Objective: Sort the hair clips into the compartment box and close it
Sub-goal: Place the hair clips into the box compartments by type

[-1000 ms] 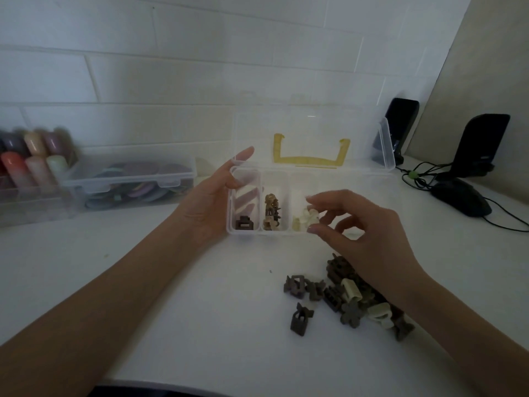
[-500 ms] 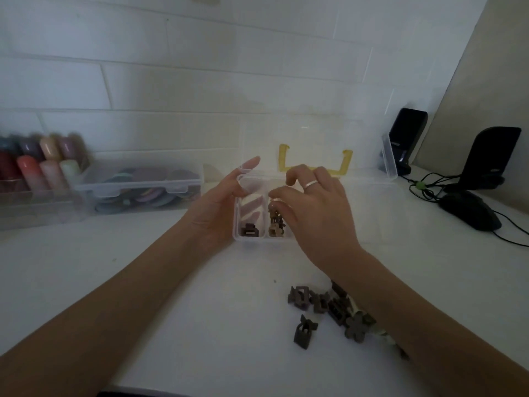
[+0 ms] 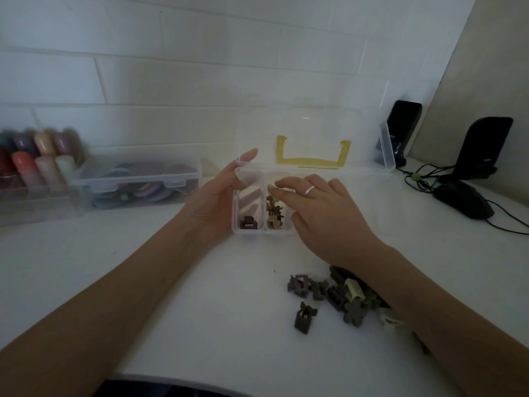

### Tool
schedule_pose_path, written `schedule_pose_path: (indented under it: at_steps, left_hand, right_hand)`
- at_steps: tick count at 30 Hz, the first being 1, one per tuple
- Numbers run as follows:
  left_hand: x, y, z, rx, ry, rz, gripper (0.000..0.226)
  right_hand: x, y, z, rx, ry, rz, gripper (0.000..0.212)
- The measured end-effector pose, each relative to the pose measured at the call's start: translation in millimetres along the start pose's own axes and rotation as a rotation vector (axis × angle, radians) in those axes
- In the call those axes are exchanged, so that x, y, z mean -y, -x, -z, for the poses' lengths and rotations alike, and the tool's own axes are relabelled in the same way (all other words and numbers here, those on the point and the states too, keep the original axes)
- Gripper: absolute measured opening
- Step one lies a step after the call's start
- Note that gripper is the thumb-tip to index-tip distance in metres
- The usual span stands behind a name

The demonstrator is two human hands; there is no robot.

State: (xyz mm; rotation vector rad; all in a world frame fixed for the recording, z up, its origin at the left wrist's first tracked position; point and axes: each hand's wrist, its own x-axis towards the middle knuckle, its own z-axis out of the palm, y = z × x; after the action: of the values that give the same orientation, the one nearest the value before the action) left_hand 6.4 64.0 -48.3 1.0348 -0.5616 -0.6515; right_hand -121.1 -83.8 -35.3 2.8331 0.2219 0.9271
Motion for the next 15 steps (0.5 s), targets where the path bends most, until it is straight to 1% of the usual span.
schedule_pose_path:
  at_steps: [2,5,6,7,9,11,12,13,15]
  left_hand:
    - [-0.6,0.3,0.6,0.004,0.017,0.004,0.048]
    - [-1.0,0.2,1.8,-0.009,0.016,0.011,0.047]
    - [-0.7,-0.1,1.8,-0.012,0.011,0.012,0.047]
    - [-0.2,-0.5,1.7,-0.015,0.011,0.014,0.046]
    - [0.3,-1.8,2.6,-0.017,0.017,0.023,0.046]
    - [0.4,-2.4,4.1,-0.008,0.040,0.040,0.047]
    - [0.3,-2.6,5.1,-0.001,0.054,0.046,0.048]
    - [-0.2,-2.8,5.7,0.005,0.067,0.050,0.048]
    - [-0.8,-2.2,5.5,0.005,0.074,0.058,0.048]
  right_hand:
    - [-0.6,-1.2,8.2,-0.023,-0.137,-0.027,0.046]
    - [2.7,-2.6,30.3,-0.090,-0.430,-0.044,0.026]
    - [5.2,-1.0,37.7,-0.058,-0.478,-0.042,0.021]
    - [7.9,2.5,44.4,0.015,-0.497,-0.034,0.018]
    - [13.5,14.5,53.9,0.204,-0.456,0.001,0.016]
    - [17.2,30.1,59.2,0.377,-0.384,0.014,0.022]
    - [18.0,37.2,60.0,0.434,-0.364,0.005,0.028]
    - [18.6,42.3,60.3,0.459,-0.361,-0.005,0.034]
    - [20.9,46.8,57.8,0.450,-0.386,-0.021,0.042]
